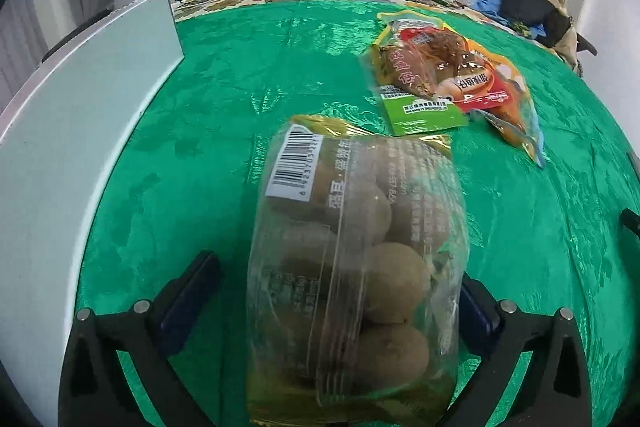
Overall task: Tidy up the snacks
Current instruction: 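Hold the round-snack bag in the left gripper while moving the right gripper to the snack bags, then grasp the red-bordered spicy snack bag with the right gripper and lift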
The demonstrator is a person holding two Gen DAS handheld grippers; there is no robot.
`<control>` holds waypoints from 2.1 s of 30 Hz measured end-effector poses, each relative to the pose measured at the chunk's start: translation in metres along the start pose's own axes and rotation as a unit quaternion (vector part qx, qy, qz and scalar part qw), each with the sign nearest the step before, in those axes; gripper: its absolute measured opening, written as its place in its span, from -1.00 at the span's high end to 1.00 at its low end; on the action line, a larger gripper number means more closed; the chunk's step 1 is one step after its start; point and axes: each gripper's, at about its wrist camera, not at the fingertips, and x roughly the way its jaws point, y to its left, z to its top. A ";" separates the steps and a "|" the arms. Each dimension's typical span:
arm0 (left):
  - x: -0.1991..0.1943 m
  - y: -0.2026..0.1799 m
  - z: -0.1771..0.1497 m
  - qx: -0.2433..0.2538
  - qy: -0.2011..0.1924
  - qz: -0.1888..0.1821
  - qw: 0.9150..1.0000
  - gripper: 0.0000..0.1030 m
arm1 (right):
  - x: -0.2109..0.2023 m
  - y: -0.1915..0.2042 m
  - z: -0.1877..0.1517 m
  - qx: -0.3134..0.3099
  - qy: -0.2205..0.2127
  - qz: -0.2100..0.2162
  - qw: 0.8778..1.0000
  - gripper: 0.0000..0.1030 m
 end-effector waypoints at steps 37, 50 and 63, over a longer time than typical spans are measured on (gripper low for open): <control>0.001 0.029 -0.001 -0.022 -0.002 0.016 1.000 -1.00 | 0.001 0.002 0.002 -0.002 0.005 -0.005 1.000 -0.71; 0.001 0.029 -0.001 -0.021 -0.002 0.015 1.000 -1.00 | 0.018 0.219 0.105 -0.193 0.001 0.136 0.972 -0.69; 0.001 0.029 -0.001 -0.022 -0.002 0.016 1.000 -1.00 | 0.051 0.291 0.110 -0.279 0.004 0.072 0.957 0.68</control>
